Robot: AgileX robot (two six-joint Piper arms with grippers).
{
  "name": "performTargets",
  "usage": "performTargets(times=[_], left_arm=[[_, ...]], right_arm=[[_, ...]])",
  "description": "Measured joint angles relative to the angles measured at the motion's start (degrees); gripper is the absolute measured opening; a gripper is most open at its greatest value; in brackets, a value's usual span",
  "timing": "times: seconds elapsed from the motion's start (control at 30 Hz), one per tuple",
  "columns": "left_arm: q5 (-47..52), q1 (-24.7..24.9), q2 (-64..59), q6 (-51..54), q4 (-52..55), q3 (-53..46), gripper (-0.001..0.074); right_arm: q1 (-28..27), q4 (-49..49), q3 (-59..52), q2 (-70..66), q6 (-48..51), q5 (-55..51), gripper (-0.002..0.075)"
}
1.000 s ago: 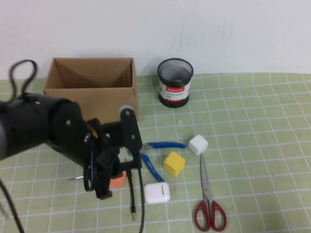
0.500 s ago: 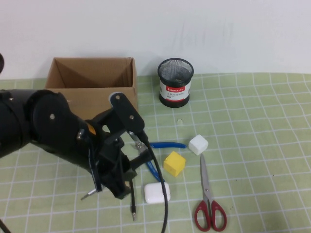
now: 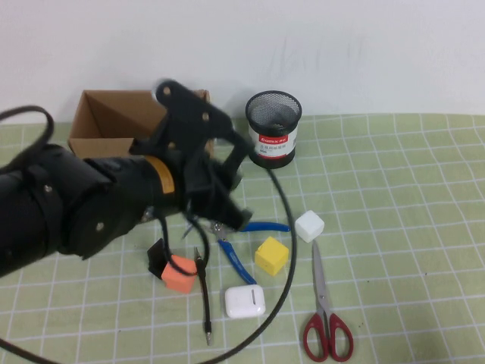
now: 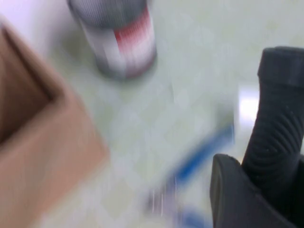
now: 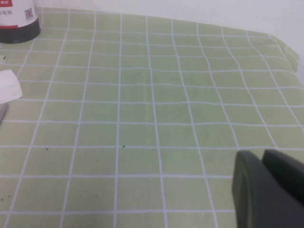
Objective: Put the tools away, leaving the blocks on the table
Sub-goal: Pick up the black Screwdriver from the table, then place the picked object into the round holder
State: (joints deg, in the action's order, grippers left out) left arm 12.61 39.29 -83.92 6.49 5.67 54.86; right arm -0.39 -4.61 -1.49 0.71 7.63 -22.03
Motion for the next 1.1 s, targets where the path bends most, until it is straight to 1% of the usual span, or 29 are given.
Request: performTargets(times=[0.07, 0.2, 0.37, 0.53, 0.63, 0.9, 1.1], left_arm=[[-8.4, 0.0, -0.8, -3.2, 1.4, -0.8, 0.0175], [-22.4, -0.5, -4.7, -5.9, 2.7, -0.9, 0.0174], [-33.6, -1.4, -10.6, -9.3, 3.1, 3.5, 0.0174], [-35.7, -3.9, -17.1, -12.7, 4.4, 12.6, 0.0174], [-35.7, -6.2, -20.8, -18.9, 7.2, 17.7, 0.0174], [-36.5, -11.8, -30.5, -39.8, 23.4, 28.8, 0.0174], [-40.0, -13.1, -35.7, -48.2, 31.6, 33.0, 0.0174]], right_arm=[[0.0, 0.0, 0.0, 0.0, 0.0, 0.0, -0.0011], [0.0, 0.0, 0.0, 0.0, 0.0, 0.0, -0.0011], [0.0, 0.0, 0.0, 0.0, 0.0, 0.0, -0.0011], [0.0, 0.0, 0.0, 0.0, 0.0, 0.0, -0.0011], [0.0, 0.0, 0.0, 0.0, 0.0, 0.0, -0.0011], [0.0, 0.0, 0.0, 0.0, 0.0, 0.0, -0.0011], [0.0, 0.0, 0.0, 0.0, 0.0, 0.0, -0.0011]])
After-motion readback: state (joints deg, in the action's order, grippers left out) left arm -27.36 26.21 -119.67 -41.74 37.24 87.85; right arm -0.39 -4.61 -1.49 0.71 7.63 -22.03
